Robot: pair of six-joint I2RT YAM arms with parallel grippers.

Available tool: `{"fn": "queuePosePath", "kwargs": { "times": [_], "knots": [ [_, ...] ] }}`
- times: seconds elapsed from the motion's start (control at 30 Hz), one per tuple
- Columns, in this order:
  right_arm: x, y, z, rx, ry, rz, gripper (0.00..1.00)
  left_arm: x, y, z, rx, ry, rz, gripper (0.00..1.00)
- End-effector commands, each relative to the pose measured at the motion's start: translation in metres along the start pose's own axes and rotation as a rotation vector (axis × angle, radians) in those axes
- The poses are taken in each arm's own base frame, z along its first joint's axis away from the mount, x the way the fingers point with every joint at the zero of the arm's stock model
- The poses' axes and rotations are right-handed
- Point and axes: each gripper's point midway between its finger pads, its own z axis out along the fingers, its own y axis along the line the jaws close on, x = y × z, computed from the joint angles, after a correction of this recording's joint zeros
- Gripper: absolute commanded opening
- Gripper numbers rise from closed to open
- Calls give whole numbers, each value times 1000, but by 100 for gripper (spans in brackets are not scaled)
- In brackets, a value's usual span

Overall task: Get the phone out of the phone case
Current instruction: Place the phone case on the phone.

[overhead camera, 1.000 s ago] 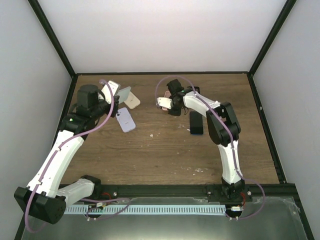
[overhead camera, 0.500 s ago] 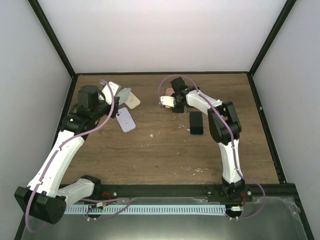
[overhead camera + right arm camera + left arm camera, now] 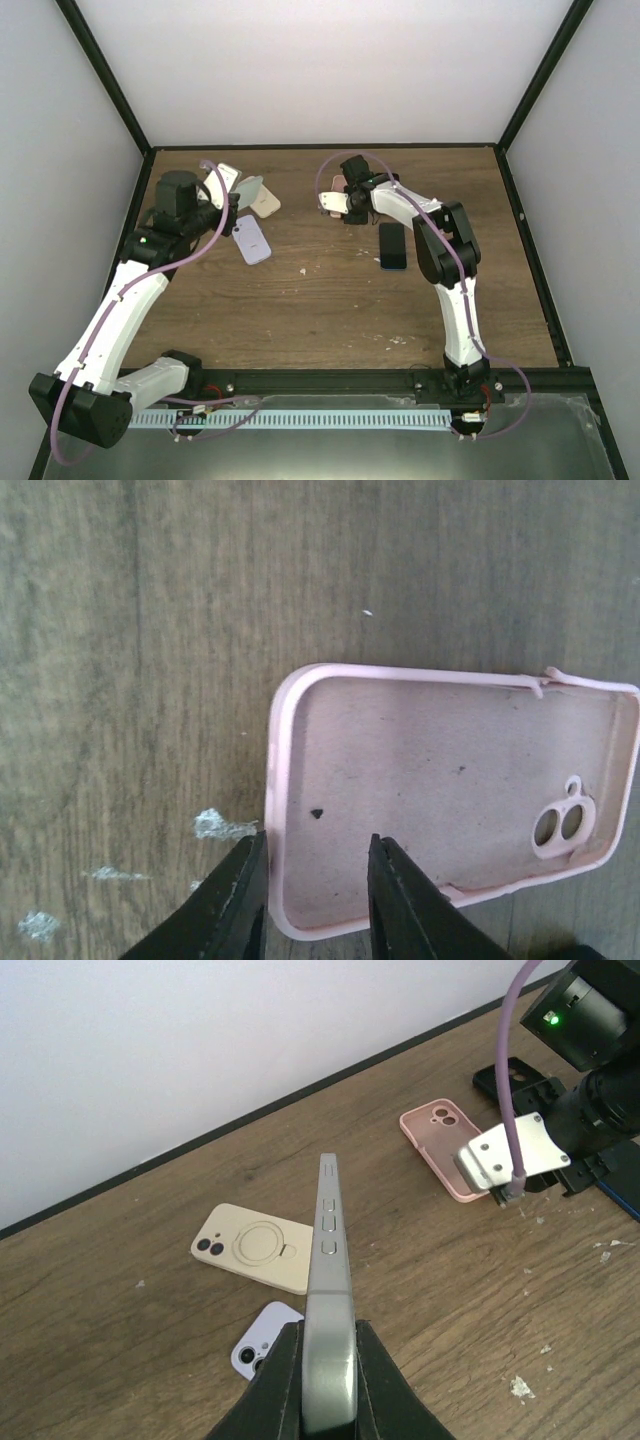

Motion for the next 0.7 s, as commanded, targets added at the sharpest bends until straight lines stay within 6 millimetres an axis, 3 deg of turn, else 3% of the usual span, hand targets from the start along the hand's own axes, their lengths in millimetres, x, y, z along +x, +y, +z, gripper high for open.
{"fn": "queuePosePath", "kwargs": {
  "times": [0.0, 0.07, 0.23, 0.6, 0.67],
  "knots": [
    [2, -12, 1, 43, 9, 21, 34, -21, 1, -6, 7, -83, -3, 0],
    [-3, -20, -9, 64, -7, 47, 48, -20, -1, -5, 18, -81, -10, 0],
    [-31, -49, -59, 163, -115, 125, 72, -17, -8, 0, 63, -65, -74, 0],
    [-66, -111, -165, 491, -299, 253, 86, -23, -26, 9, 225, -37, -225, 0],
    [-73, -112, -179, 499, -331, 257, 95, -26, -28, 7, 247, -48, -210, 0]
  ]
}}
